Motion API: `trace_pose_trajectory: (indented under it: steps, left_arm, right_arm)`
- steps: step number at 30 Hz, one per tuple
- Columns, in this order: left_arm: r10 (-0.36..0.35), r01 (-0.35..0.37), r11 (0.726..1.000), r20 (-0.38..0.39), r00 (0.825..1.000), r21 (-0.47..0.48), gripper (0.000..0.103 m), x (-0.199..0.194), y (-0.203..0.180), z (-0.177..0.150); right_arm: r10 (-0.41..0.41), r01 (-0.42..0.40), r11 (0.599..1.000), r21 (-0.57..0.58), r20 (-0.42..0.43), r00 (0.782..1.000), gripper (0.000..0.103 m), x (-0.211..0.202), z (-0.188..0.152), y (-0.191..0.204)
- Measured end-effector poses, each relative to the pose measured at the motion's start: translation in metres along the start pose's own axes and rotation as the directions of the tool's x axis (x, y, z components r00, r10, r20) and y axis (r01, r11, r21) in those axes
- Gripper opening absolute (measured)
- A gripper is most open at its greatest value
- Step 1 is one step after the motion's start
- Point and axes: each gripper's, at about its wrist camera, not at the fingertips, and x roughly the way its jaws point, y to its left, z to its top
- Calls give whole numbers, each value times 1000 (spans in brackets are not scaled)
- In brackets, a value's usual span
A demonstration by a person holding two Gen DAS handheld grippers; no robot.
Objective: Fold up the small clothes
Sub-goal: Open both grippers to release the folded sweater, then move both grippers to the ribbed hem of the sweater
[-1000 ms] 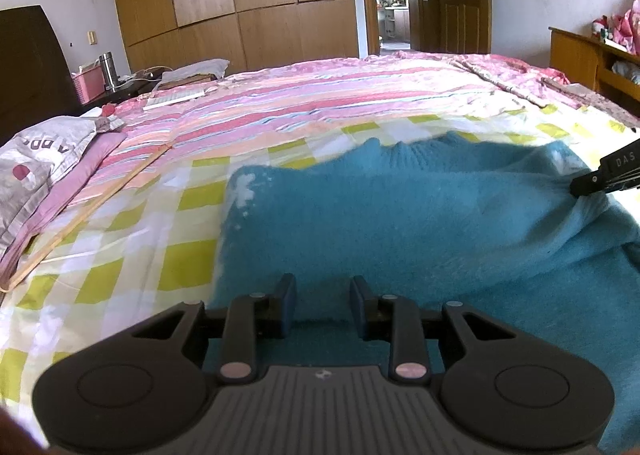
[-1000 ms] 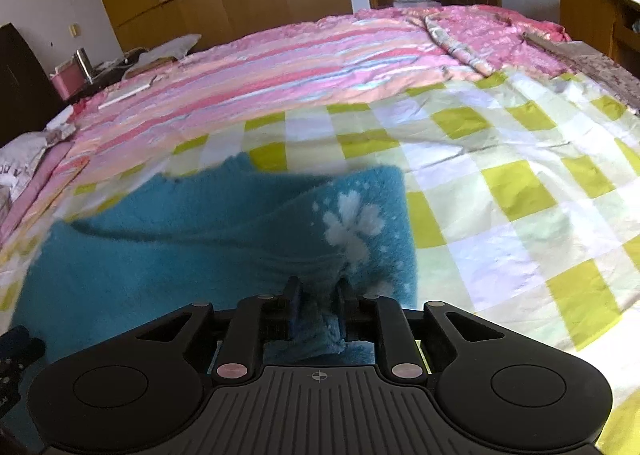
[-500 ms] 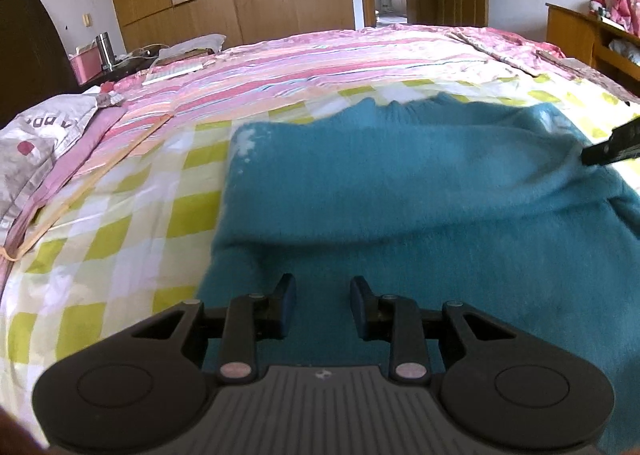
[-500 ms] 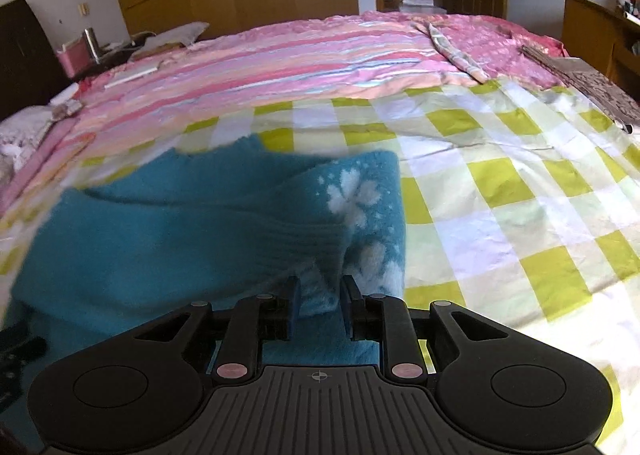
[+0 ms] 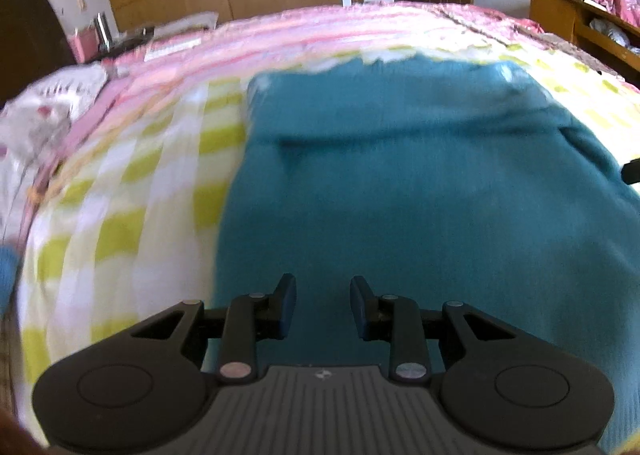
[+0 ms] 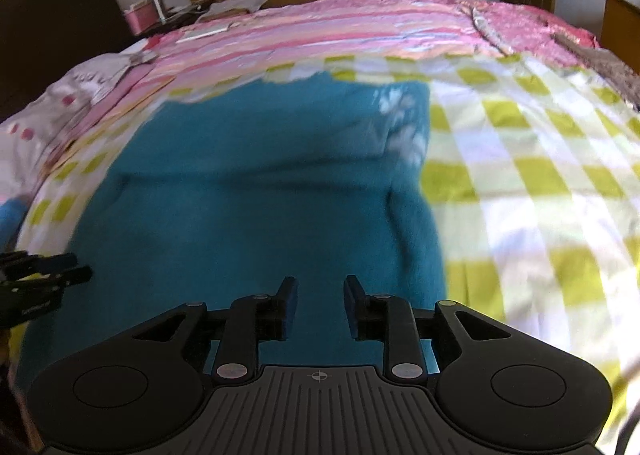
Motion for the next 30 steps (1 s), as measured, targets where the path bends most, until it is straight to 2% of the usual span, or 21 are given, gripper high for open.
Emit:
trace_pose_trajectory:
  steps: [6, 11, 16, 22, 27, 30]
  left_arm:
    - [-7, 8, 1000, -60, 998, 5, 36, -20, 6, -28]
    - [-28, 28, 1000, -111, 993, 1, 37, -34, 12, -39]
    - [-18, 23, 999, -157, 987, 28, 37, -45, 13, -51]
    - [2, 7, 999, -168, 986, 53, 38, -55, 10, -62]
    - [8, -5, 1000, -168, 986, 21, 39, -60, 16, -69]
    - [26, -24, 1000, -172, 985, 14, 45, -62, 18, -73]
  right_arm:
    - [16, -15, 999, 31, -40, 999, 31, -22, -35, -3]
    - [20, -17, 999, 48, -61, 998, 34, -38, -60, -7]
    - [21, -14, 997, 78, -82, 996, 38, -52, -80, -12]
    - [16, -4, 995, 98, -113, 993, 40, -58, -102, -15]
    - [12, 4, 993, 120, -127, 992, 42, -60, -114, -16]
    - [2, 16, 992, 126, -144, 990, 43, -59, -120, -16]
